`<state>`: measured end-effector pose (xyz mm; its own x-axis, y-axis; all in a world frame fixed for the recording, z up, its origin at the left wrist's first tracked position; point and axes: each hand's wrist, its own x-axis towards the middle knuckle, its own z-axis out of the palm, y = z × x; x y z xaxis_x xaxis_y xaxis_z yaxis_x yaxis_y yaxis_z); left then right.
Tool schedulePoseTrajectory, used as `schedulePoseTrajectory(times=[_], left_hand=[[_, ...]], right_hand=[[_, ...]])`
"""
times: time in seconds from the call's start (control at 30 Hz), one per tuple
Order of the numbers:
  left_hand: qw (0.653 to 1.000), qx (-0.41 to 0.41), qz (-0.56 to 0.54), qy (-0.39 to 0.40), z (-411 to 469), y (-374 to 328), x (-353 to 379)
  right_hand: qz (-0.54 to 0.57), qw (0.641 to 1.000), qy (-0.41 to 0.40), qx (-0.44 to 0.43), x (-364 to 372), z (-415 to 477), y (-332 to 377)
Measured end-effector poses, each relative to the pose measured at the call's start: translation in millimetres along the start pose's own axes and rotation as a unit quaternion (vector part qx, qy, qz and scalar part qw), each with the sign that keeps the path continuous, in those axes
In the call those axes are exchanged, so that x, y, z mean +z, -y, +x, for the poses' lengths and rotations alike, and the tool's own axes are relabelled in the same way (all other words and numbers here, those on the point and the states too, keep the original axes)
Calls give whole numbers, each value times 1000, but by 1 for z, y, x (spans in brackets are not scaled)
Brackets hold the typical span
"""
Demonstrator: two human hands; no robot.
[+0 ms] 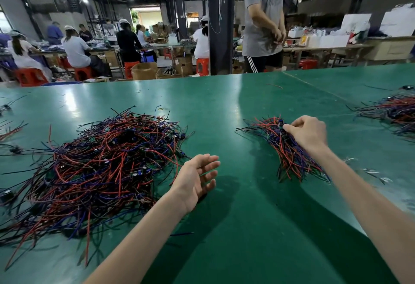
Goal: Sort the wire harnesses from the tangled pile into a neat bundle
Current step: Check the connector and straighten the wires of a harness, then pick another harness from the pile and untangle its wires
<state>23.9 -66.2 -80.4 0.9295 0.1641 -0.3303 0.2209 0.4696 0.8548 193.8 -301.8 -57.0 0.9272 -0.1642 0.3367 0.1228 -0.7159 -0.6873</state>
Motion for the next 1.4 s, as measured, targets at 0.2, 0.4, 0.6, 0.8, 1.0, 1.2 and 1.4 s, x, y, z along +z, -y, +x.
schedulePoseTrajectory(times=[0.2, 0.4, 0.6, 0.8, 1.0, 1.2, 1.4], left_hand=[[990, 81, 110, -19, -4, 1, 5], [868, 313, 381, -60, -1, -5, 4], [726, 369, 538, -216, 4, -68, -26], [592, 162, 694, -376, 10, -135, -92], [527, 126, 756, -369, 17, -143, -121], [537, 211, 734, -358, 18, -146, -120], [682, 378, 530, -332, 6, -167, -100]], right_hand=[[-70, 974, -121, -180, 15, -36, 21], [-79, 948, -34, -307, 52, -78, 44], [-139, 915, -1, -380, 69, -91, 37], [-163, 912, 10, -376, 79, -91, 33], [-188, 910, 36, -367, 83, -88, 31], [-195, 915, 62, -346, 79, -91, 34], [-184, 918, 53, -348, 79, -91, 33]])
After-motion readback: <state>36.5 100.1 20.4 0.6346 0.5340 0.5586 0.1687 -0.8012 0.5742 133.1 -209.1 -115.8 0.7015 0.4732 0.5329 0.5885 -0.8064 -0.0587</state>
